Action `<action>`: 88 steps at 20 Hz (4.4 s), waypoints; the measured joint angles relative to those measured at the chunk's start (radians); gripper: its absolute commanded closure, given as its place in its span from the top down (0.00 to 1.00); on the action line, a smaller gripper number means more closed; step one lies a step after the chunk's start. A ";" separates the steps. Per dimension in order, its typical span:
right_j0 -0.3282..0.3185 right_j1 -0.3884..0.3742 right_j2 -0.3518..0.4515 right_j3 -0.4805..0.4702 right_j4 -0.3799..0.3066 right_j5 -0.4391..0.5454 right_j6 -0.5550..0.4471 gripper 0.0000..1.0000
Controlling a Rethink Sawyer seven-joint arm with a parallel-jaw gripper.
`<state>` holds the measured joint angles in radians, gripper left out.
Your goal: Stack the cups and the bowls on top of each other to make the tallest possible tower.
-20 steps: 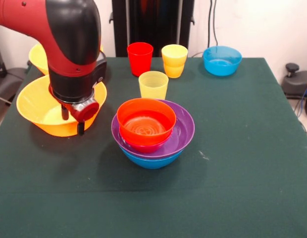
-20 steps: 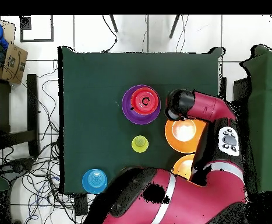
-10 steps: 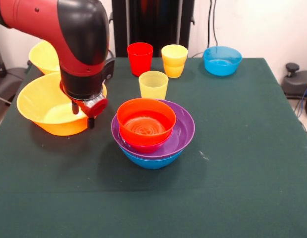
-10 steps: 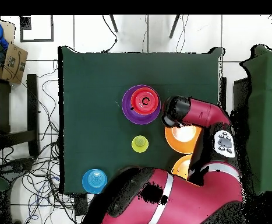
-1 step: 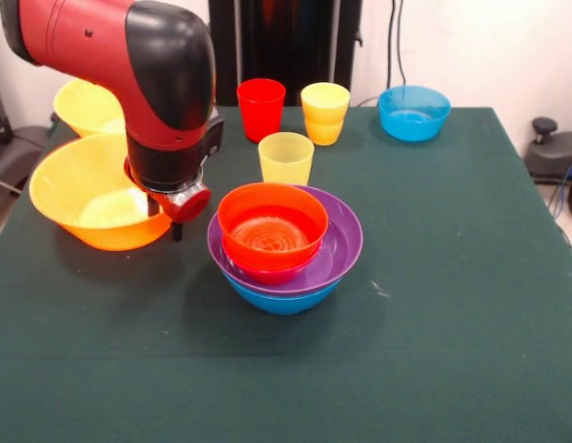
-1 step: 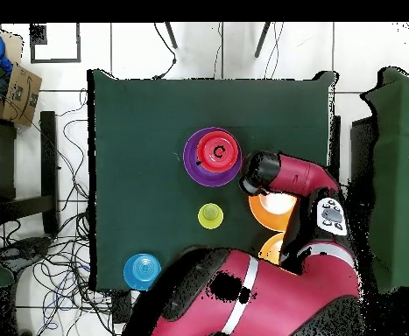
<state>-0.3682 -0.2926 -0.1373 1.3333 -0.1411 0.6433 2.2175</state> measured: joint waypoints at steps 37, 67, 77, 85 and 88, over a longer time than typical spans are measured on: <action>0.000 0.019 -0.030 -0.185 0.016 0.178 0.000 0.00; 0.045 0.120 -0.030 -0.652 0.022 0.661 0.000 0.00; 0.117 0.010 -0.041 -0.562 0.034 0.661 0.000 0.00; 0.172 -0.026 -0.044 -0.543 0.063 0.661 0.000 0.00; 0.189 -0.030 -0.046 -0.536 0.080 0.651 0.000 0.00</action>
<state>-0.1794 -0.3223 -0.1829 0.7972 -0.0610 1.2943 2.2176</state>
